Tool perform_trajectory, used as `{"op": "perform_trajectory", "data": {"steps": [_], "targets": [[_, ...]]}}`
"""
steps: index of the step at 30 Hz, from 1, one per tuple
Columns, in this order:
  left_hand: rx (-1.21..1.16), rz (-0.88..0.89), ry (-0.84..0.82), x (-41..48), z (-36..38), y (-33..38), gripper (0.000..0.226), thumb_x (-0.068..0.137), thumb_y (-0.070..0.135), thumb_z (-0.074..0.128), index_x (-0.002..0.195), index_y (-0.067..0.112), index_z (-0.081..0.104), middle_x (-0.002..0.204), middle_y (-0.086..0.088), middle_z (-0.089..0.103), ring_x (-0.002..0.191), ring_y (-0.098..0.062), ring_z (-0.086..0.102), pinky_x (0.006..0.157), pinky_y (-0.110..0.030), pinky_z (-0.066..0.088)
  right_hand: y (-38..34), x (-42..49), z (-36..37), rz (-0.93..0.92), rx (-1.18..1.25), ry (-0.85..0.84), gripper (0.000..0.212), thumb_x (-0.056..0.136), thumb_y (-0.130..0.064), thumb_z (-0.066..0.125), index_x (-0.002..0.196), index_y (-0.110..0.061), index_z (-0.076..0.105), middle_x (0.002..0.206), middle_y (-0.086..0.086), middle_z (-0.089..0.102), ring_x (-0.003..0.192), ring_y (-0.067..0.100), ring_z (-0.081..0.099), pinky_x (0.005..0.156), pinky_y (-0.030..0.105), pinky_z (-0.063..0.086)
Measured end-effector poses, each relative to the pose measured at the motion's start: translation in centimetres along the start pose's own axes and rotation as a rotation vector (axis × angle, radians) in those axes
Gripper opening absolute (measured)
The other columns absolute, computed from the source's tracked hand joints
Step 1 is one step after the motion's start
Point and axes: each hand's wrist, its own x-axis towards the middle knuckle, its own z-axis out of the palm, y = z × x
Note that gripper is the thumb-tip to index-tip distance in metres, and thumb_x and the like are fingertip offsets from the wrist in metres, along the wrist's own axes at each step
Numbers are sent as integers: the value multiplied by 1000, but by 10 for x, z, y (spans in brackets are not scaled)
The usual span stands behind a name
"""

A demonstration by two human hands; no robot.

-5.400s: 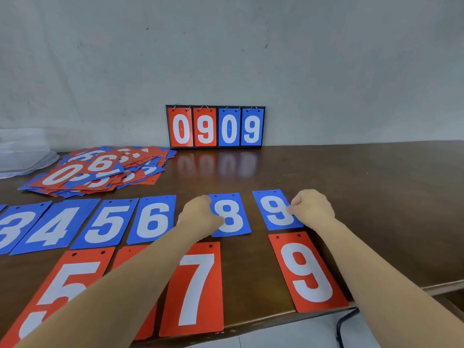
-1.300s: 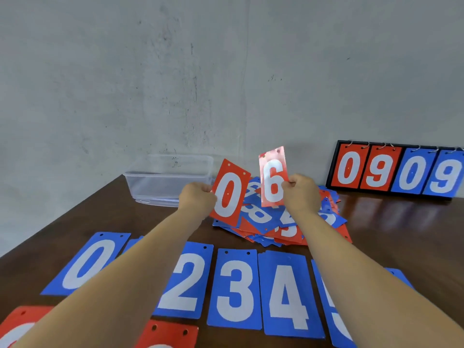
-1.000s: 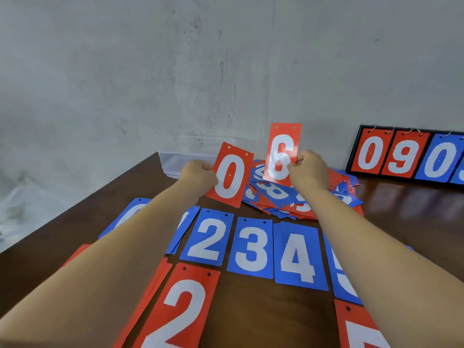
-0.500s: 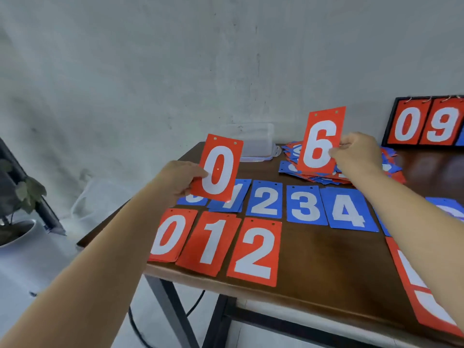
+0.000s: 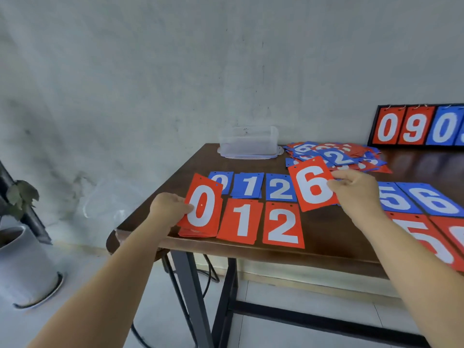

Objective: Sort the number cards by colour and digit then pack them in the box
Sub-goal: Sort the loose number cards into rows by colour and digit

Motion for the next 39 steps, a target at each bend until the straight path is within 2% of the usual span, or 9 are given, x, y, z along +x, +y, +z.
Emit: {"op": "perform_trajectory", "data": {"steps": [3, 6, 9, 15, 21, 25, 28, 32, 39], "targets": [[197, 81, 79, -4, 6, -7, 30, 88, 28, 68, 111, 9, 65, 108, -9, 68, 91, -23, 66, 71, -30, 53, 1, -16, -4, 27, 19, 27, 35, 92, -18, 63, 127, -11, 61, 125, 11, 63, 113, 25, 59, 90, 42, 53], [315, 79, 136, -2, 13, -16, 16, 84, 24, 70, 89, 10, 65, 87, -3, 67, 72, -18, 61, 59, -27, 49, -1, -28, -7, 20, 10, 55, 34, 93, -19, 63, 126, -12, 61, 122, 10, 64, 110, 23, 61, 77, 31, 51], [444, 94, 172, -3, 19, -19, 16, 81, 29, 69, 79, 14, 63, 83, -4, 66, 73, -21, 63, 65, -30, 54, -2, -39, -10, -1, -12, 59, 35, 93, -19, 62, 127, -12, 61, 122, 9, 65, 109, 22, 62, 71, 25, 49], [547, 244, 229, -17, 41, -4, 37, 90, 35, 60, 122, 16, 56, 117, -10, 59, 109, -30, 54, 91, -41, 44, 4, -53, -20, 9, -74, 77, 38, 93, -16, 61, 131, -12, 58, 125, 10, 63, 113, 23, 60, 83, 33, 52], [491, 362, 133, -52, 83, 36, 44, 92, 36, 57, 133, 22, 52, 131, -8, 55, 124, -31, 45, 102, -45, 35, 13, -58, -45, 19, -84, 96, 38, 94, -14, 59, 132, -11, 57, 124, 9, 64, 112, 23, 61, 88, 35, 53], [478, 415, 111, -71, 113, 68, 50, 92, 44, 56, 137, 23, 48, 137, -6, 52, 130, -28, 42, 106, -46, 31, 29, -50, -72, 35, -74, 109, 38, 94, -16, 60, 132, -13, 57, 118, 8, 67, 107, 22, 63, 85, 36, 57], [463, 447, 106, -83, 137, 93, 48, 92, 46, 55, 134, 23, 51, 134, -5, 53, 128, -27, 42, 105, -45, 30, 44, -41, -102, 64, -61, 124, 38, 94, -14, 60, 132, -12, 58, 117, 8, 67, 106, 20, 63, 75, 25, 52], [428, 494, 98, -96, 174, 123, 50, 91, 49, 55, 134, 25, 52, 136, -4, 53, 129, -27, 42, 105, -47, 30, 73, -27, -155, 112, -32, 166, 36, 90, -7, 61, 126, -8, 62, 114, 9, 68, 107, 22, 63, 90, 33, 51], [429, 530, 54, -128, 237, 155, 50, 90, 51, 56, 134, 25, 52, 137, -4, 53, 130, -26, 42, 106, -46, 30, 120, 0, -227, 223, -44, 166, 36, 87, -6, 65, 123, -5, 63, 117, 11, 66, 104, 20, 60, 96, 34, 48]]}}
